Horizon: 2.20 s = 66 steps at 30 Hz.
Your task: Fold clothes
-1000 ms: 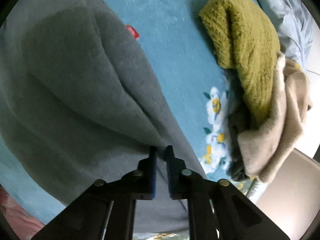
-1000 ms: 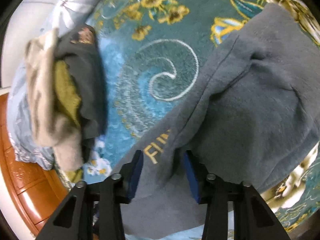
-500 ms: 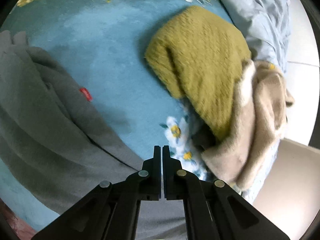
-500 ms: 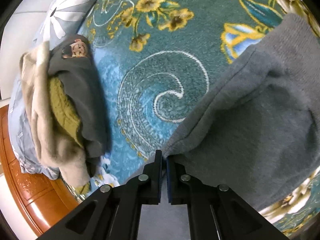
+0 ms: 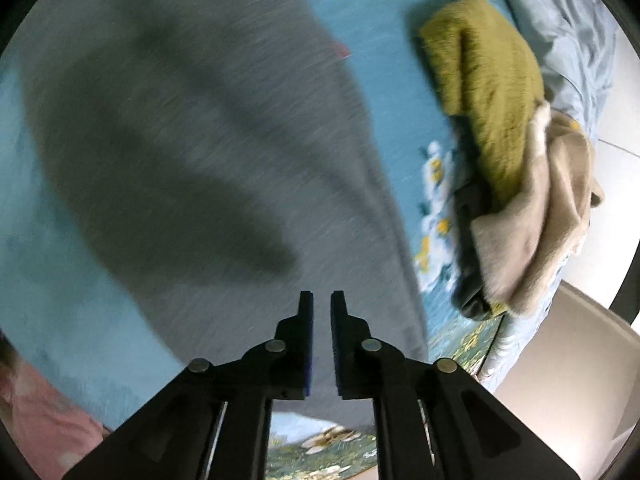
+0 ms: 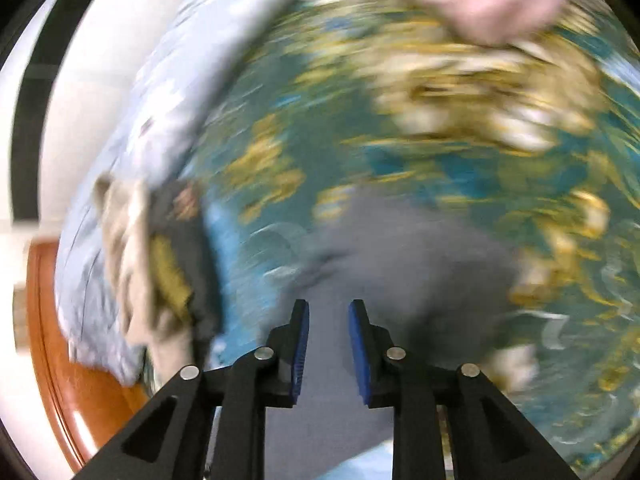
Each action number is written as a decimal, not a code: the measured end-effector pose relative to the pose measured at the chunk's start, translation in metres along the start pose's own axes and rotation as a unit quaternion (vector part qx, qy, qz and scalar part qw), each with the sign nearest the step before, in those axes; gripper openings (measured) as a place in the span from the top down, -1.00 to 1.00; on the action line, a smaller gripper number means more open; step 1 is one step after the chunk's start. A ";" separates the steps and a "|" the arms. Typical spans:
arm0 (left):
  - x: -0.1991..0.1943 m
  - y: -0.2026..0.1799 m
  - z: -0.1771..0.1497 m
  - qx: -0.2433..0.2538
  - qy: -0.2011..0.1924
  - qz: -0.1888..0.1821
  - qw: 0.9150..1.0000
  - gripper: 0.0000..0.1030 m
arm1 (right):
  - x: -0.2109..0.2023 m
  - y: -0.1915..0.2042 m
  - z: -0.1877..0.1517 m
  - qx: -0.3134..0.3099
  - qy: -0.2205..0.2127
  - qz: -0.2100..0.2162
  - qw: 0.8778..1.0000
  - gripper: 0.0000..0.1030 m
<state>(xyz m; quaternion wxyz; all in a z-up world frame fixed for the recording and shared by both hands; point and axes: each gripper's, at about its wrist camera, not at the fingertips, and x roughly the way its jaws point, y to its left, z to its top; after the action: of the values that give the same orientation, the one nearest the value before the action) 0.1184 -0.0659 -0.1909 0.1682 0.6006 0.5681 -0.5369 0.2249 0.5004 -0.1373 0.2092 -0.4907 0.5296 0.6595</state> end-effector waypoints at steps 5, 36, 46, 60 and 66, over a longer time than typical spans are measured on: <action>-0.002 0.023 -0.026 -0.035 0.011 -0.001 0.999 0.78 | 0.009 -0.046 0.007 0.079 0.000 0.024 0.997 0.15; 0.007 0.006 -0.088 0.019 0.000 0.009 1.000 0.47 | -0.016 -0.098 0.002 0.010 0.007 0.025 1.000 0.11; -0.010 0.027 -0.091 -0.001 -0.009 -0.015 1.000 0.46 | 0.014 -0.101 0.005 0.064 0.014 0.052 0.996 0.09; -0.050 0.069 -0.083 -0.013 -0.017 -0.047 0.999 0.38 | 0.008 -0.055 0.004 0.033 -0.009 -0.019 0.999 0.66; -0.065 0.085 -0.057 -0.007 0.003 -0.065 0.998 0.31 | -0.031 0.008 -0.021 -0.051 -0.044 0.001 0.998 0.67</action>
<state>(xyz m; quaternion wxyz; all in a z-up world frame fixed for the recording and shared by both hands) 0.2314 -0.0776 -0.1505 0.1357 0.5626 0.6102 -0.5410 0.2412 0.4860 -0.1058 0.2058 -0.4710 0.4860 0.7069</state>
